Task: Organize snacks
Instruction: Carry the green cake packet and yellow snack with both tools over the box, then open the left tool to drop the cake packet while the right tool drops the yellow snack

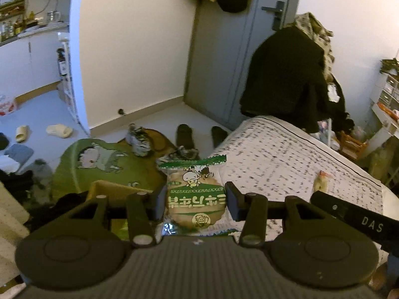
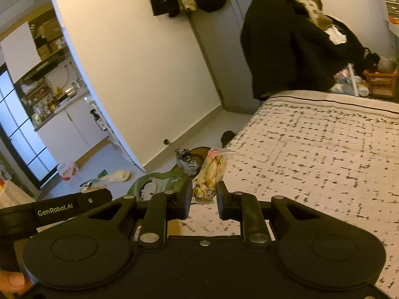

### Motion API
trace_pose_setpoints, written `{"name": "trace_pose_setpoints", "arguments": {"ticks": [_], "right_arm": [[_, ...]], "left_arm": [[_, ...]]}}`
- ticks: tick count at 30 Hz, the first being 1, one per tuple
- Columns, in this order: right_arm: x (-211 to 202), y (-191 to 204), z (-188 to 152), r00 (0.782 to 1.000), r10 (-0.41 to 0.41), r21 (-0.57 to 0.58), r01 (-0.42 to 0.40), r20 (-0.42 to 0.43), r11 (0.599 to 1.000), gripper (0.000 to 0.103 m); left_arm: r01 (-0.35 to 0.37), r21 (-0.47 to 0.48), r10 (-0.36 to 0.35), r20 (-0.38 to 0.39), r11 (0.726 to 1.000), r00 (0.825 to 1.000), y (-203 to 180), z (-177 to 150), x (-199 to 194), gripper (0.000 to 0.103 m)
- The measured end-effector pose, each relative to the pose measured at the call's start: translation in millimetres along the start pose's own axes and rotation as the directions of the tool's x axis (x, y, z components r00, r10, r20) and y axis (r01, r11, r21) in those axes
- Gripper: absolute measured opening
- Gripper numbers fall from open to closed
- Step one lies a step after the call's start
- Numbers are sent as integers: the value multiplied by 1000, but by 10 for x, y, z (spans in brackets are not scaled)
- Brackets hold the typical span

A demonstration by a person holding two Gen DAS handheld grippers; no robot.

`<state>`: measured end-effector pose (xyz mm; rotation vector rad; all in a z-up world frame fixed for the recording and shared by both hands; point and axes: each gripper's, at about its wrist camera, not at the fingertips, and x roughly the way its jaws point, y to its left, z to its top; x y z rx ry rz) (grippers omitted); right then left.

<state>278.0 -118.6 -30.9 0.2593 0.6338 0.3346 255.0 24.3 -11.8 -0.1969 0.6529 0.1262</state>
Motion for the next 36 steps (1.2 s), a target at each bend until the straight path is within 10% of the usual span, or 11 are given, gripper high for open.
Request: {"name": "trace_pose_setpoints", "arguments": {"ticks": [19, 32, 36], "right_arm": [[172, 714, -356, 996, 58, -146, -68, -74, 987, 21], [228, 1093, -545, 985, 127, -226, -150, -114, 962, 24], [203, 1129, -571, 983, 132, -240, -160, -127, 958, 38]], "left_arm": [[-130, -50, 124, -96, 990, 988, 658, -206, -191, 48], [-251, -70, 241, -127, 965, 962, 931, -289, -325, 84], [-269, -102, 253, -153, 958, 955, 975, -331, -378, 85]]}}
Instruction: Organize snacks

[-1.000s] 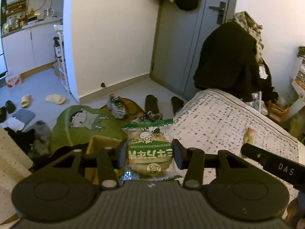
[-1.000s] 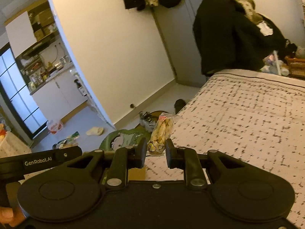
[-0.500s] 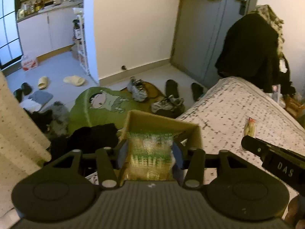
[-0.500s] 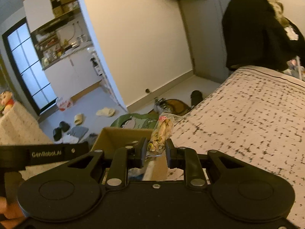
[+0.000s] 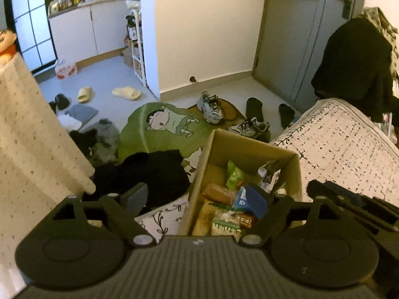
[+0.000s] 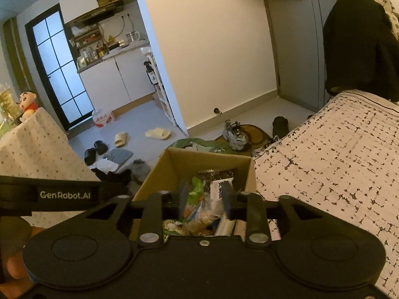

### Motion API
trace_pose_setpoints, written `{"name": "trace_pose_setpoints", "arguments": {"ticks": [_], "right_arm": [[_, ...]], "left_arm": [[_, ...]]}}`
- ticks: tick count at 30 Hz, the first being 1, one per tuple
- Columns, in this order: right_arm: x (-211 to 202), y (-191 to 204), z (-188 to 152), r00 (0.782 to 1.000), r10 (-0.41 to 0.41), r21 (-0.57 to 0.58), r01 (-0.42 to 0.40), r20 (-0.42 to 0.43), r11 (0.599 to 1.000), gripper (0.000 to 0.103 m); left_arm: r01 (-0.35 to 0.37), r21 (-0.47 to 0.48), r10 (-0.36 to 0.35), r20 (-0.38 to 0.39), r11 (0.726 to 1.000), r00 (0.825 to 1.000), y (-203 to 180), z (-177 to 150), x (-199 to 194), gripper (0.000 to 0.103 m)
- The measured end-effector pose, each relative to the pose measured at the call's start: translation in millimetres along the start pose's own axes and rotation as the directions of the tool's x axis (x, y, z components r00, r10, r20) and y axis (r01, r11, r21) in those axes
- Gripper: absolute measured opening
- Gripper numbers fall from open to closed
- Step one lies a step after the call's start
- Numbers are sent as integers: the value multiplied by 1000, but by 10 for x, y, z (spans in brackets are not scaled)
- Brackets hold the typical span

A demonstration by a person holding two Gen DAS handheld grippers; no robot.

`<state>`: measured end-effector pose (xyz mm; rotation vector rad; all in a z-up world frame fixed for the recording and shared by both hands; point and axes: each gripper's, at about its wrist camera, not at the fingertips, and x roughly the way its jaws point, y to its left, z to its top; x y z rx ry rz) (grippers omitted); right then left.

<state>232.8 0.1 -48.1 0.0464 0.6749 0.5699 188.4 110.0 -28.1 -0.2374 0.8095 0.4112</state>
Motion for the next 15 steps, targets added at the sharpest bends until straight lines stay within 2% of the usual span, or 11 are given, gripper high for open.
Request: {"name": "trace_pose_setpoints", "arguments": {"ticks": [1, 5, 10, 15], "right_arm": [[-14, 2, -12, 1000, -3, 2, 3, 4, 1000, 43], [-87, -104, -43, 999, -33, 40, 33, -4, 999, 47], [-301, -165, -79, 997, -73, 40, 72, 18, 997, 62], [-510, -209, -102, 991, -124, 43, 123, 42, 992, 70]], "left_arm": [[-1, -4, 1, -6, 1000, 1000, 12, -17, -3, 86], [1, -22, -2, -39, 1000, 999, 77, -64, -22, 86], [43, -28, -44, -54, 999, 998, 81, -119, -100, 90], [84, -36, -86, -57, 996, 995, 58, -180, -212, 90]]}}
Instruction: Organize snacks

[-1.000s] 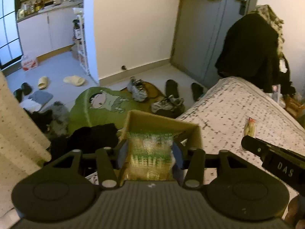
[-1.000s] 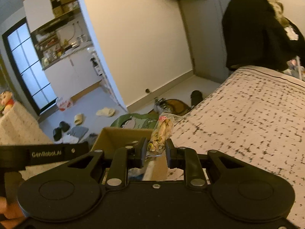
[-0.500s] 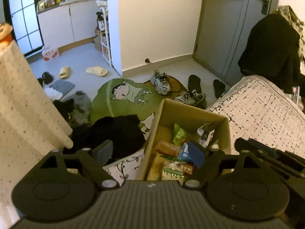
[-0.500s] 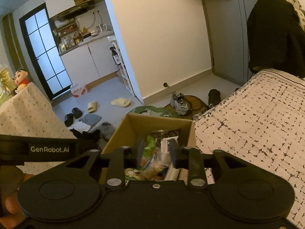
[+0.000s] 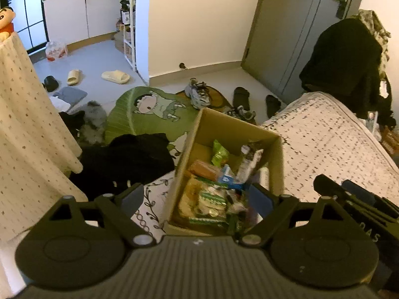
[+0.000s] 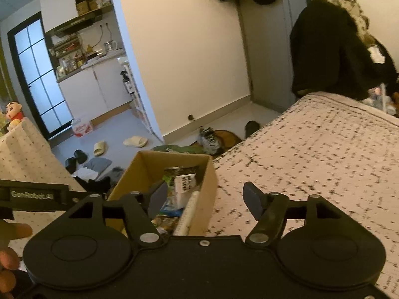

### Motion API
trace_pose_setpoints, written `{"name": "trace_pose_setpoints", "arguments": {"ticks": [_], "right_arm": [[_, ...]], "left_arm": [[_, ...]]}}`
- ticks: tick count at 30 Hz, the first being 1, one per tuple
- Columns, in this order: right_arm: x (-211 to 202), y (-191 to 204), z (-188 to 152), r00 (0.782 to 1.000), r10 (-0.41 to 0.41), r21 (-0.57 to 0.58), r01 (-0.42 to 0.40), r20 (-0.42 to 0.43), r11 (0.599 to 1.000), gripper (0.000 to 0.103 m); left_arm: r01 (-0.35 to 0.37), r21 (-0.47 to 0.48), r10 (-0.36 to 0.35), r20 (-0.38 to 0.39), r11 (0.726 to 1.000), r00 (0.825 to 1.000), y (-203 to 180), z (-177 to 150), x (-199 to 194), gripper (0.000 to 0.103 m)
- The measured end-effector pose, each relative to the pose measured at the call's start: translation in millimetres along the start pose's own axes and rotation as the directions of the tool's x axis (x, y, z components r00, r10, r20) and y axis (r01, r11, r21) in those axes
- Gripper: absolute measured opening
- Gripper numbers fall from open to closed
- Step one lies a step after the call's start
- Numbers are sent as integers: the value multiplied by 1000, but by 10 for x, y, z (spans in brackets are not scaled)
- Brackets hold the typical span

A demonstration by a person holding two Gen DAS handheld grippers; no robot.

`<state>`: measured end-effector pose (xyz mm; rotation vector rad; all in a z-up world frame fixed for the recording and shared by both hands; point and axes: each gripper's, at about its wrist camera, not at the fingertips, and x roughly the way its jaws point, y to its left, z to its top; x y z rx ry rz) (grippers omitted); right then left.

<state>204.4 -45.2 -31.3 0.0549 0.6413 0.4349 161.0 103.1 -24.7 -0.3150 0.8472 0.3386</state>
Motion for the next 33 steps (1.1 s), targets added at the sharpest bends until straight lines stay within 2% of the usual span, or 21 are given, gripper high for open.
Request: {"name": "trace_pose_setpoints", "arguments": {"ticks": [4, 8, 11, 14, 17, 21, 27, 33], "right_arm": [[-146, -76, -48, 999, -22, 21, 22, 23, 1000, 82], [-308, -113, -161, 999, -43, 17, 42, 33, 999, 87], [-434, -145, -241, 998, -59, 26, 58, 39, 998, 95], [-556, -172, -275, 996, -74, 21, 73, 46, 997, 102], [-673, -182, -297, 995, -89, 4, 89, 52, 996, 103], [-821, -194, -367, 995, -96, -27, 97, 38, 995, 103], [-1031, -298, -535, 991, -133, 27, 132, 19, 991, 103], [-1233, -298, -596, 987, -154, 52, 152, 45, 987, 103]], "left_arm": [[30, -8, -30, 12, 1000, 999, 15, -28, -132, 90], [65, 4, -65, 17, 998, 998, 14, -73, -258, 90], [81, 7, -81, 34, 997, 996, 43, -122, -371, 90], [95, 13, -96, 62, 995, 993, 97, -177, -463, 97], [115, 31, -117, 82, 993, 990, 131, -251, -557, 103], [161, 61, -166, 93, 985, 982, 146, -347, -651, 103], [187, 131, -204, 124, 974, 971, 116, -545, -782, 103], [207, 137, -227, 150, 969, 962, 173, -663, -916, 103]]}}
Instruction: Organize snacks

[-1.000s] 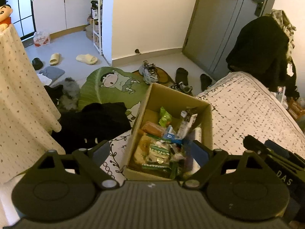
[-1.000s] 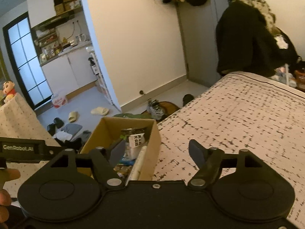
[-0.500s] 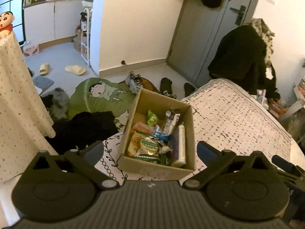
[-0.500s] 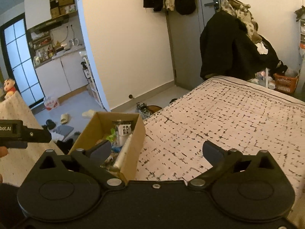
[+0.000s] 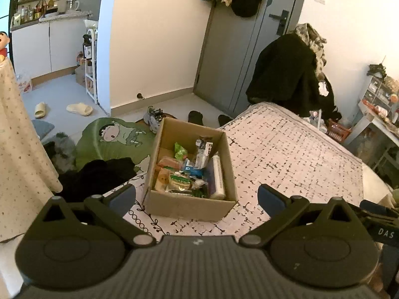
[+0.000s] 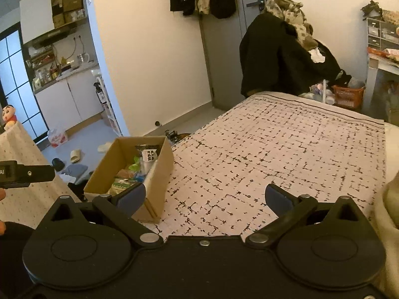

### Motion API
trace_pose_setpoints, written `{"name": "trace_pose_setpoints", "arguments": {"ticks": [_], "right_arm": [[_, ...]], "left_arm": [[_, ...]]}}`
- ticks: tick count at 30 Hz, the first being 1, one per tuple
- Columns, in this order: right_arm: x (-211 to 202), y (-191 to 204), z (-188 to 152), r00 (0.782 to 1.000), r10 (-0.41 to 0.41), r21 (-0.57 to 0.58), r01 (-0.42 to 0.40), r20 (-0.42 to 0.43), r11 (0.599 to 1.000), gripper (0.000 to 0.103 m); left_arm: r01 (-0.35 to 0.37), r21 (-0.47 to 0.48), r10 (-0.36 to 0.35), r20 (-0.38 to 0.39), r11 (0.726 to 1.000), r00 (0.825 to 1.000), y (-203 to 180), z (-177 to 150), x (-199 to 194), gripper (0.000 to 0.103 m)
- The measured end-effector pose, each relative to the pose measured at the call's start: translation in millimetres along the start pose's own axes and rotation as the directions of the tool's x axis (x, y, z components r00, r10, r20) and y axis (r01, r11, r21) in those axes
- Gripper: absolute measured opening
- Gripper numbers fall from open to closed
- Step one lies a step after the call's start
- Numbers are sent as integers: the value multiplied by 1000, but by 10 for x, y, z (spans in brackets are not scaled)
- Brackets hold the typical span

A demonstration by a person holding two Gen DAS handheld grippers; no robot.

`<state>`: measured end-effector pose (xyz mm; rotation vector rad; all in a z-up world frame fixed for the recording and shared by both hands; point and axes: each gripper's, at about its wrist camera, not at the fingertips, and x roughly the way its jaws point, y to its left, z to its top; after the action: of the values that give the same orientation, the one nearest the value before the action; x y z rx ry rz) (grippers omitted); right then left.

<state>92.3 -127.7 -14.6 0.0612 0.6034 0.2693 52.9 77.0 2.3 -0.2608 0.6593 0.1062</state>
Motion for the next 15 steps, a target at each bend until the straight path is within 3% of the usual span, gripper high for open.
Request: {"name": "trace_pose_setpoints", "arguments": {"ticks": [9, 15], "right_arm": [[-287, -53, -62, 999, 54, -7, -54, -5, 999, 103], [-367, -81, -107, 999, 39, -1, -39, -9, 999, 103]], "left_arm": [[21, 70, -25, 47, 997, 999, 11, -97, -123, 103], [24, 126, -36, 95, 992, 995, 31, -173, -95, 103]]}}
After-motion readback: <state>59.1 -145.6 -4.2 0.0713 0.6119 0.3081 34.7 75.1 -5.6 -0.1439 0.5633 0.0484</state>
